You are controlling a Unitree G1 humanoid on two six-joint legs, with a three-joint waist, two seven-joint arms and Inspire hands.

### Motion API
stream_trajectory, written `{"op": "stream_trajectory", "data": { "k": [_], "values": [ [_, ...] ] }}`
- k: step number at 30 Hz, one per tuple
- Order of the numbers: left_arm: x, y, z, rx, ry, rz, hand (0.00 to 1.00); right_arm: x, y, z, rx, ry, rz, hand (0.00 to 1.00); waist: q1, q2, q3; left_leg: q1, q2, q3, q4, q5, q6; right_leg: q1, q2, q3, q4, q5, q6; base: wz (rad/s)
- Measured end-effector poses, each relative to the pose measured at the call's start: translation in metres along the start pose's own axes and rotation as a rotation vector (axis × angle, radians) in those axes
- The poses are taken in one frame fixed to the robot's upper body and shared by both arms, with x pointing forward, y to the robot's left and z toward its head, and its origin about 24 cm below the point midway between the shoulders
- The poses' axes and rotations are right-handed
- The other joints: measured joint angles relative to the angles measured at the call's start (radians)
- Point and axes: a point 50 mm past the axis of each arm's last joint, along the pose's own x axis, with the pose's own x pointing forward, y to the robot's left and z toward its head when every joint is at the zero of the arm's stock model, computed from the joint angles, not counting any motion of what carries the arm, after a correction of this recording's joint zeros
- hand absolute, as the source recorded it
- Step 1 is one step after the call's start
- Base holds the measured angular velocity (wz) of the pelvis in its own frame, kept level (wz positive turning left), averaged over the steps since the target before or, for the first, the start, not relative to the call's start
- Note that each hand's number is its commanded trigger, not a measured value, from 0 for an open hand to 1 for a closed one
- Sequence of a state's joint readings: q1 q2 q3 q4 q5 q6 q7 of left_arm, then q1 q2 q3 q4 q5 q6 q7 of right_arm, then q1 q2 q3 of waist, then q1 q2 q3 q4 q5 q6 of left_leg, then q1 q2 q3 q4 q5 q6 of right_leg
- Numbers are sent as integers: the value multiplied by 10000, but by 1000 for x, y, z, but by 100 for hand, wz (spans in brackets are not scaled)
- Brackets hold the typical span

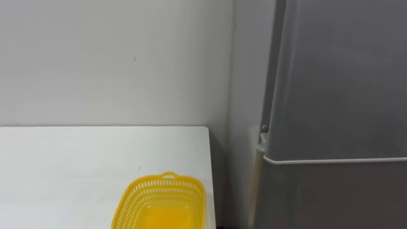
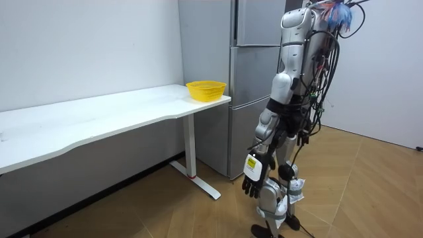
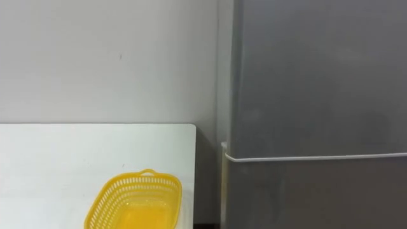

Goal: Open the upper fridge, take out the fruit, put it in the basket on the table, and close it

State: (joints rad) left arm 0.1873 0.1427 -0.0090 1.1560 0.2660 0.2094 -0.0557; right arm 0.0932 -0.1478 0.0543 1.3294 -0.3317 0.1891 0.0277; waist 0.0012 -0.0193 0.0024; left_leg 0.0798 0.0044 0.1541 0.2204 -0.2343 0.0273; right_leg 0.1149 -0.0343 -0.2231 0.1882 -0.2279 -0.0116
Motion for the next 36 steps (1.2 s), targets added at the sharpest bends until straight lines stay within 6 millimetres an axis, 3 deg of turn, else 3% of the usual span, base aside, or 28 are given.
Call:
{"op": "stream_trajectory", "data": {
  "k": [4,7,14,19,21,28,36],
  "values": [
    [-1,2,3,-589,-185,469,0,0,-1,0,5,-18,-255,0,24,27,-4,2,2,19,3,-8,0,3,-1,-9,-4,0,0,0],
    [-1,6,5,-2120,-356,886,0,0,-1,1,326,-41,-201,0,33,17,-6,-2,4,0,-19,-14,-1,7,-5,-52,-11,0,-1,0],
    [-4,27,7,-7183,-781,2356,0,0,-6,2,922,-270,-462,0,84,61,-14,24,-14,-70,-1,-10,0,110,-21,-183,-3,17,-9,3],
    [-10,51,12,-10332,-1389,3852,0,0,-12,4,1350,-583,-898,0,377,138,-10,43,-6,-64,-75,-11,-1,89,-35,-237,-18,18,-12,0],
    [-17,66,19,-11908,-1812,4670,0,-1,-14,5,1581,-759,-982,0,540,139,-9,36,-23,-127,-154,-9,-1,67,-36,-263,-27,17,-11,3],
    [-44,103,38,-14361,-3005,7054,0,-2,-23,17,1875,-1325,-1498,0,731,240,-80,-10,-47,-204,-137,-5,-3,34,-27,-292,-21,17,-12,2],
    [-103,144,71,-16403,-6028,9113,0,-5,-27,28,1757,-2121,-1664,0,897,286,-112,23,-64,-240,-178,-1,-7,4,-23,-275,-30,23,-11,0]
  ]
}}
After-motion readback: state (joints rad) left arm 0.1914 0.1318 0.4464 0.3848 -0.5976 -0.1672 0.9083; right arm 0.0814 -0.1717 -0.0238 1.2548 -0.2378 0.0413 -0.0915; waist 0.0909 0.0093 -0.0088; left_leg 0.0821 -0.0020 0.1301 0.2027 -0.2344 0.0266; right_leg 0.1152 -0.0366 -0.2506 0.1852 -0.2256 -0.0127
